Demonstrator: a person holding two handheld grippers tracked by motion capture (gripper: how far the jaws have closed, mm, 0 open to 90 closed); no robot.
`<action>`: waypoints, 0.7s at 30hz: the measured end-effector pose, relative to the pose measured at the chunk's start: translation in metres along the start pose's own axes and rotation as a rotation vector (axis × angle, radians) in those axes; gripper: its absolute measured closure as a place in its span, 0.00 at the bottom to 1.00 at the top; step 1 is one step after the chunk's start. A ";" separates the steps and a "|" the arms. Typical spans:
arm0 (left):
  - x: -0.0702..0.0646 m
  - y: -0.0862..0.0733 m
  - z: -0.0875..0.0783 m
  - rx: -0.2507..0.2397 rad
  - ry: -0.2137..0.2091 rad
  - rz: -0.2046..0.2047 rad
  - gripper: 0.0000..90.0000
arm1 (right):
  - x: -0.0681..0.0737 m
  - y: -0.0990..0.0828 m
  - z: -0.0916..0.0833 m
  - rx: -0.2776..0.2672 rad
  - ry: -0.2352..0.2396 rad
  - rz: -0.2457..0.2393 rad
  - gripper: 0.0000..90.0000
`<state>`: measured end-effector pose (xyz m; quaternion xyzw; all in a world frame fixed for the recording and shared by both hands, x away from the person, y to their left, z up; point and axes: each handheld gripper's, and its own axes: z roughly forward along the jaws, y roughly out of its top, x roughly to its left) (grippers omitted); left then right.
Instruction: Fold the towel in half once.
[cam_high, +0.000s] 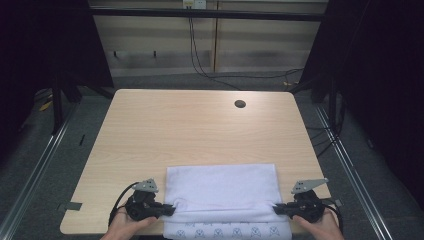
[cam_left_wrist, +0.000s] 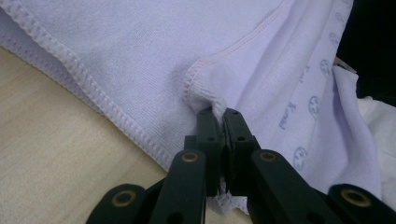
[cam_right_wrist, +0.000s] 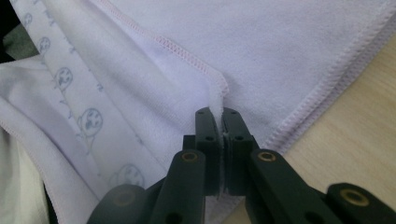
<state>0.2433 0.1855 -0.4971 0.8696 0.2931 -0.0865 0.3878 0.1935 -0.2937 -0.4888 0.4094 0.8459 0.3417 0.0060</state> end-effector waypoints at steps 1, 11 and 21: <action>0.000 0.001 0.001 -0.004 0.017 0.011 0.97 | 0.000 0.001 0.001 -0.001 0.001 -0.001 0.97; 0.044 0.034 0.010 -0.057 0.118 0.003 0.97 | -0.012 0.022 0.014 -0.022 -0.044 0.011 0.97; 0.096 0.070 0.016 -0.093 0.211 -0.039 0.97 | -0.044 0.065 0.038 -0.036 -0.112 0.017 0.97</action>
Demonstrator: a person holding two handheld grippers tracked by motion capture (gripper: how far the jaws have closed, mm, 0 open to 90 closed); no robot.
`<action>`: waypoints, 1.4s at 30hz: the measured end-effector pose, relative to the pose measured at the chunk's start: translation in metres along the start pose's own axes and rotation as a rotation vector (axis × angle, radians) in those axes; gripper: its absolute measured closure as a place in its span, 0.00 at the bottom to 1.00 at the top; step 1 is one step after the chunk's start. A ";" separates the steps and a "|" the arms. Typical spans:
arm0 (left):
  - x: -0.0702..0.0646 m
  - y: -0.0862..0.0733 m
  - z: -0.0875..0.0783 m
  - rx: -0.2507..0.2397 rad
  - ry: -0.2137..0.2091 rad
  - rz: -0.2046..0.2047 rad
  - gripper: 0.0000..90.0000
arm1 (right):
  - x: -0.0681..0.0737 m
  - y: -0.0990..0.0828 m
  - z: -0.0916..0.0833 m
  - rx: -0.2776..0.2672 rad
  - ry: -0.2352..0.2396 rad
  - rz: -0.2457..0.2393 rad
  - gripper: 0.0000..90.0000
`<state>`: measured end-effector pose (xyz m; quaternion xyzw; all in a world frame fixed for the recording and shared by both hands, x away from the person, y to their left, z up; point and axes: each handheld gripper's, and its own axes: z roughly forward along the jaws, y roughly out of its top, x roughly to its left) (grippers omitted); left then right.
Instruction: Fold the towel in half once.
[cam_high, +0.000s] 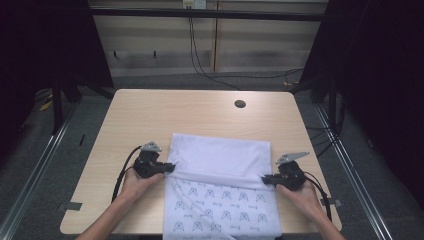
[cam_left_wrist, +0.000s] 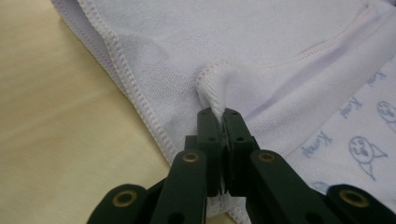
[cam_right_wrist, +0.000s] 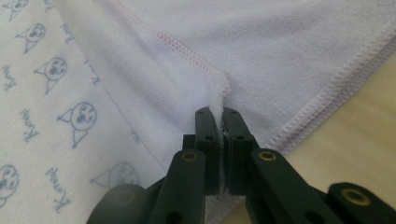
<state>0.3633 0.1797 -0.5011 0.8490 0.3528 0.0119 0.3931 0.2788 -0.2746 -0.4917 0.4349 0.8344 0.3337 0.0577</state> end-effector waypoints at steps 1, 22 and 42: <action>0.003 0.002 0.002 -0.004 0.006 0.001 0.97 | -0.006 0.007 0.005 -0.010 -0.009 0.001 0.97; 0.065 0.040 0.029 -0.108 0.074 -0.070 0.97 | -0.070 0.072 0.052 -0.110 -0.113 0.091 0.97; 0.070 0.066 0.012 -0.188 0.106 -0.033 0.97 | -0.090 0.105 0.048 -0.209 -0.106 0.100 0.97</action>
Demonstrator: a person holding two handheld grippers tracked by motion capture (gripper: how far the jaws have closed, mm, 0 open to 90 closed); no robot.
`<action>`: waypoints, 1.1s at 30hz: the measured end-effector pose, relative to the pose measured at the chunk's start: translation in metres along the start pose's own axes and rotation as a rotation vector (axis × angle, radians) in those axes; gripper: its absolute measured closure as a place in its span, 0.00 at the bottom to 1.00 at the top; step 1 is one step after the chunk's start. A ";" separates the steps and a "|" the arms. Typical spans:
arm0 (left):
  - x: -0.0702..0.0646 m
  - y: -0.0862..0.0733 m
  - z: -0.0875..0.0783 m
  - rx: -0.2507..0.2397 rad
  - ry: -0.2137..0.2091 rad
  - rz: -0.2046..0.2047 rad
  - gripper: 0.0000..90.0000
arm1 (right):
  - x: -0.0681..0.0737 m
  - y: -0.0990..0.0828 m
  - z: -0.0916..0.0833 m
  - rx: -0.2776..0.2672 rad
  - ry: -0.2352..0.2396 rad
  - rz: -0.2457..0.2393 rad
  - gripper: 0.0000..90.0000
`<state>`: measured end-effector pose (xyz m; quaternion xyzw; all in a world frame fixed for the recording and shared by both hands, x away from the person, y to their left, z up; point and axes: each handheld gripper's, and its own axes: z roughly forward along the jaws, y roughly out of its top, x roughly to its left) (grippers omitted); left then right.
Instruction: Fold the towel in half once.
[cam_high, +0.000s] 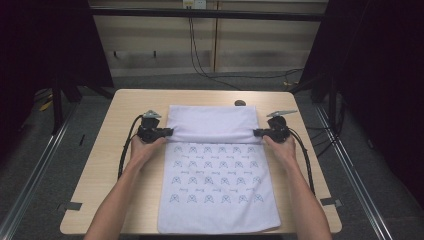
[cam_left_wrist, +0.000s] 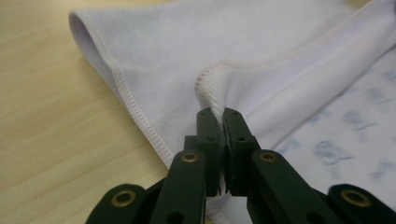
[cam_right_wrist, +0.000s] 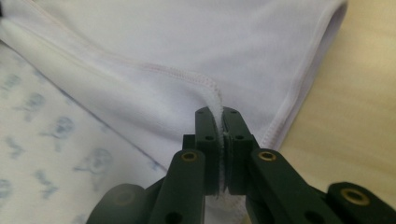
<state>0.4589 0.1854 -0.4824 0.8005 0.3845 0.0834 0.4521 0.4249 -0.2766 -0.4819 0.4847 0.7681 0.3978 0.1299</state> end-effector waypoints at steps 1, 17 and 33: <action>0.000 0.003 -0.006 -0.022 -0.015 -0.005 0.97 | 0.000 0.005 -0.007 -0.032 0.012 0.001 0.97; -0.063 0.032 -0.114 -0.227 -0.140 0.139 0.97 | 0.042 0.031 -0.130 -0.231 0.088 -0.134 0.97; -0.106 -0.028 -0.130 -0.119 -0.243 0.171 0.96 | 0.070 -0.038 -0.156 -0.168 0.196 -0.146 0.97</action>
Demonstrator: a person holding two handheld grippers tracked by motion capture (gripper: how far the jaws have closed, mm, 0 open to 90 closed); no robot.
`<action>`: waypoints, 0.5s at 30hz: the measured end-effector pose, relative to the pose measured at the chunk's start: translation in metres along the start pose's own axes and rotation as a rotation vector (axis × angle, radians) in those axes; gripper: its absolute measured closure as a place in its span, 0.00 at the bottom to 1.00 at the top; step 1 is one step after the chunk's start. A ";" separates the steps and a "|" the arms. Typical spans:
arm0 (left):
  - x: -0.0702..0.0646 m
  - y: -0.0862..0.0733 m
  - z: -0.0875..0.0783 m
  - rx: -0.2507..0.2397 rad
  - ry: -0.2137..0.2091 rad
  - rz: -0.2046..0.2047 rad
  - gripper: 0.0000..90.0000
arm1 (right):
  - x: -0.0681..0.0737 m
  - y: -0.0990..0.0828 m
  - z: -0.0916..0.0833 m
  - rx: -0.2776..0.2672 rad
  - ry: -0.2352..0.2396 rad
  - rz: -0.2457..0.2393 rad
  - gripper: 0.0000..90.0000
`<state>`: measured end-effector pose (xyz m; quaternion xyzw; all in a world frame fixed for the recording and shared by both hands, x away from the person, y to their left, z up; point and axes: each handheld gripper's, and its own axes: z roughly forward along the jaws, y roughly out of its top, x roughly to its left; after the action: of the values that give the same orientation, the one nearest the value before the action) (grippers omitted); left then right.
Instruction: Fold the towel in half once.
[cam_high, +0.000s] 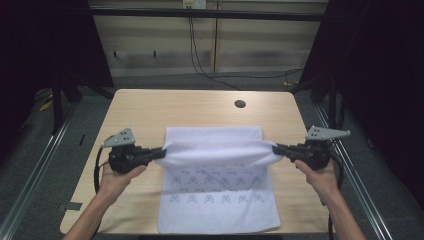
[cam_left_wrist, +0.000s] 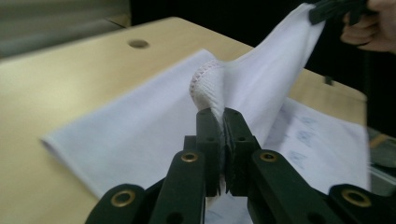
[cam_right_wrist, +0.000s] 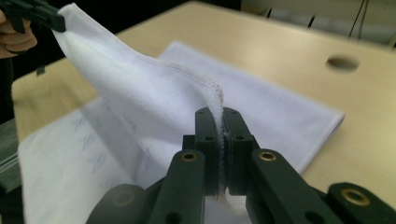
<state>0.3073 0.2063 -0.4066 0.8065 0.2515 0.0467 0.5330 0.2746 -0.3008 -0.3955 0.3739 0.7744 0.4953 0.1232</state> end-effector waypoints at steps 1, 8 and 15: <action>-0.005 -0.006 0.001 0.004 -0.010 -0.009 0.96 | 0.002 -0.006 0.001 0.021 -0.007 0.002 0.97; -0.026 -0.032 -0.014 0.014 -0.023 -0.016 0.97 | 0.022 -0.044 -0.010 0.044 0.042 0.029 0.96; -0.037 -0.060 -0.010 0.083 -0.054 -0.029 0.96 | 0.044 -0.062 -0.018 0.074 0.047 0.016 0.96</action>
<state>0.2501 0.2161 -0.4482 0.8252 0.2504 0.0067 0.5063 0.2053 -0.2965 -0.4324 0.3723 0.7919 0.4761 0.0871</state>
